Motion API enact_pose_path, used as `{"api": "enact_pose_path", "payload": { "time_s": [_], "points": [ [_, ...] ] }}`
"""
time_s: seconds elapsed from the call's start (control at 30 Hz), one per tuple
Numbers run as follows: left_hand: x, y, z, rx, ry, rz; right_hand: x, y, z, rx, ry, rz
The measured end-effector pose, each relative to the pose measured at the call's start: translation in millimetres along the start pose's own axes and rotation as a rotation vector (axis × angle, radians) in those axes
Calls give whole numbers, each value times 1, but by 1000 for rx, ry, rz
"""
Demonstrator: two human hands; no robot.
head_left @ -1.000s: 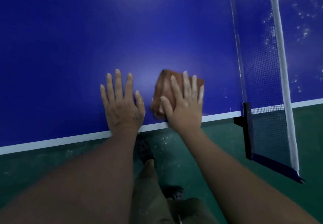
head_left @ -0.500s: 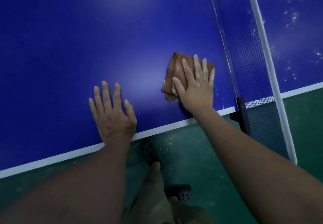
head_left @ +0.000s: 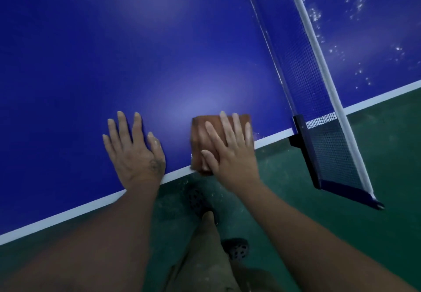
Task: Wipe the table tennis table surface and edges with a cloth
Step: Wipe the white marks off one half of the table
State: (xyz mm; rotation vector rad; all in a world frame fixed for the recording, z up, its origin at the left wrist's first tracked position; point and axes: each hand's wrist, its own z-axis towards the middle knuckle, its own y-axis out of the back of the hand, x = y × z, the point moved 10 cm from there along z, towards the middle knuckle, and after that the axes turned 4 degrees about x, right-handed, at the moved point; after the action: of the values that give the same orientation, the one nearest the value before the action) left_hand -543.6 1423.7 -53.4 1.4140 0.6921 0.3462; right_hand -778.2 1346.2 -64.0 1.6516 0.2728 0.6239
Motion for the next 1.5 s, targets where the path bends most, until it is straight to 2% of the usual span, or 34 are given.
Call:
{"api": "enact_pose_path", "payload": {
  "time_s": [0.03, 0.1, 0.23, 0.3, 0.37, 0.43, 0.57, 0.67, 0.9, 1.0, 1.07, 1.13, 1.27, 1.4, 1.5],
  "points": [
    [0, 0, 0, 3, 1, -5, -2, 2, 9, 14, 115, -16],
    [1, 0, -1, 1, 12, 1, -29, 8, 25, 17, 140, -46],
    [-1, -1, 1, 8, 20, -3, -108, 24, 11, -82, -269, -60],
    [-2, -1, 1, 7, 24, -11, -114, 22, -3, -109, -447, -47],
    [-2, 1, 1, 0, 27, -14, -90, 17, 0, -119, -548, 10],
    [-3, 1, 1, -2, 20, -16, -47, 9, 11, -117, -501, 28],
    [-1, 0, 1, -14, 2, 1, 42, -10, -2, -104, -57, 66],
    [-1, 0, 0, -19, -3, -6, 44, -15, -38, -47, 131, 84],
    [2, -1, 1, -31, -9, -2, -76, 10, -35, 20, -105, -17],
    [3, -4, 1, -30, -13, 8, -97, 16, -31, -56, -487, 104],
    [3, -4, 2, -29, -12, 11, -83, 11, -23, -70, -681, 154],
    [5, -5, 1, -18, -7, 12, -51, 3, -15, -29, -686, 115],
    [6, -9, 1, 26, 7, 7, -23, 0, -22, -9, -509, 71],
    [8, -12, 2, 39, 23, 11, -45, 9, 1, 45, -304, 14],
    [9, -13, 1, 20, 14, 6, -84, 17, 17, 70, -380, 24]
  ]
}}
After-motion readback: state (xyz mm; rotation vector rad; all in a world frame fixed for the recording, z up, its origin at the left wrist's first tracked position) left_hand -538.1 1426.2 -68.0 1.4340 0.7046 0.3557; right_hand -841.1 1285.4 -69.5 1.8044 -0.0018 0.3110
